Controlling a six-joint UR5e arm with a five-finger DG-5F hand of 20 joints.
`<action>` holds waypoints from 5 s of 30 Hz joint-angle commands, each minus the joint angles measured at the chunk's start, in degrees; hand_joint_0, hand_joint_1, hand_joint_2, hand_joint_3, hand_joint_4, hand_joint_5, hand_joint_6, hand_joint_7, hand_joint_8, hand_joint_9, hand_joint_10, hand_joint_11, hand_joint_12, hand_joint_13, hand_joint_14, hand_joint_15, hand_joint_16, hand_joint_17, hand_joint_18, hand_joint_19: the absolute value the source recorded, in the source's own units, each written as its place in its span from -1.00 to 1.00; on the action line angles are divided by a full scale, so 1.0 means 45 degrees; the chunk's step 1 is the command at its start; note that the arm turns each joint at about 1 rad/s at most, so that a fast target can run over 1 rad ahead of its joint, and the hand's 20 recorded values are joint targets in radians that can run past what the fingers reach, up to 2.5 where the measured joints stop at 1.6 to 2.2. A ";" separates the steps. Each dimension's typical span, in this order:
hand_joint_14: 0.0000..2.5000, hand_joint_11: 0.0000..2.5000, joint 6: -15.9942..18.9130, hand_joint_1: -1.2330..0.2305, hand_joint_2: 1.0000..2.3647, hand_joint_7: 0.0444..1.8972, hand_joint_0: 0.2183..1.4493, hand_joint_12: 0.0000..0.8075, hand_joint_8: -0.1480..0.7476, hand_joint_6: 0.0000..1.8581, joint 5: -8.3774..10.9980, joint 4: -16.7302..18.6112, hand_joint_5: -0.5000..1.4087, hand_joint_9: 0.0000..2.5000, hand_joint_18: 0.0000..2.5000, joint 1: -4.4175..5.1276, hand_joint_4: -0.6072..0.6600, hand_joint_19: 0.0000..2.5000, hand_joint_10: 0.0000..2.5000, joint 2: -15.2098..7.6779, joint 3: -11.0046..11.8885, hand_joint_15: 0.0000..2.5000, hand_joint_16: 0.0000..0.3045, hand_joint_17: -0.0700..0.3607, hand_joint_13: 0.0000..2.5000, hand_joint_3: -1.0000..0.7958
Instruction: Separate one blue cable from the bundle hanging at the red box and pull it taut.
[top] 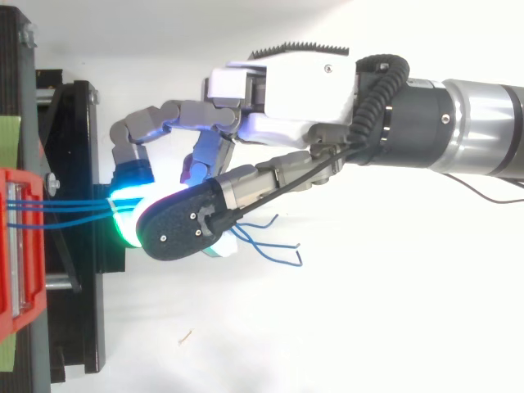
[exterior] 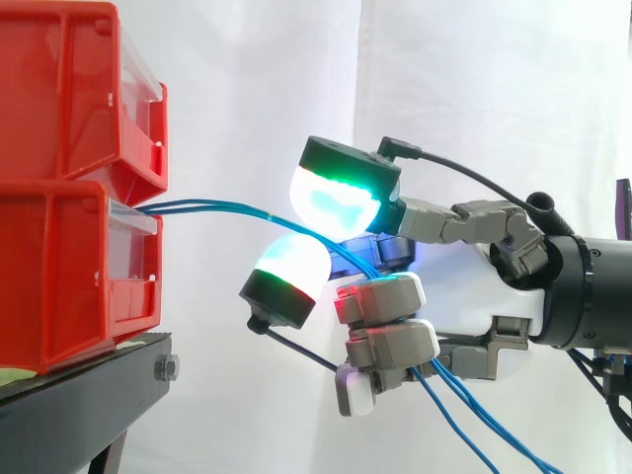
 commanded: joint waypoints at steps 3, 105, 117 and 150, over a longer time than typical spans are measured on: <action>-0.98 0.03 -0.0023 0.00 -0.99 0.48 -0.36 -0.12 0.13 -0.46 0.0020 0.0014 -0.57 0.04 -0.22 0.0000 0.30 -0.47 -0.98 -0.0010 0.0000 0.00 -0.72 -0.23 0.06 -0.38; -0.98 -0.09 -0.0121 -0.61 -1.00 0.31 -0.38 0.02 0.10 -0.30 0.0371 -0.0025 -0.61 -0.11 -0.33 0.0078 0.28 -0.47 -0.98 -0.0010 -0.0020 -0.35 -0.69 -0.18 -0.27 -0.44; -0.99 -0.17 -0.0121 -0.66 -1.00 0.44 -0.39 0.01 0.08 -0.37 0.0430 -0.0025 -0.59 -0.21 -0.43 0.0078 0.25 -0.51 -0.98 -0.0010 -0.0020 -0.62 -0.67 -0.15 -0.55 -0.44; -0.98 -0.25 -0.0121 -0.17 -0.99 0.49 -0.36 -0.08 0.08 -0.43 0.0547 -0.0123 -0.59 -0.14 -0.35 0.0098 0.26 -0.49 -0.98 -0.0010 -0.0020 -0.54 -0.74 -0.25 -0.41 -0.37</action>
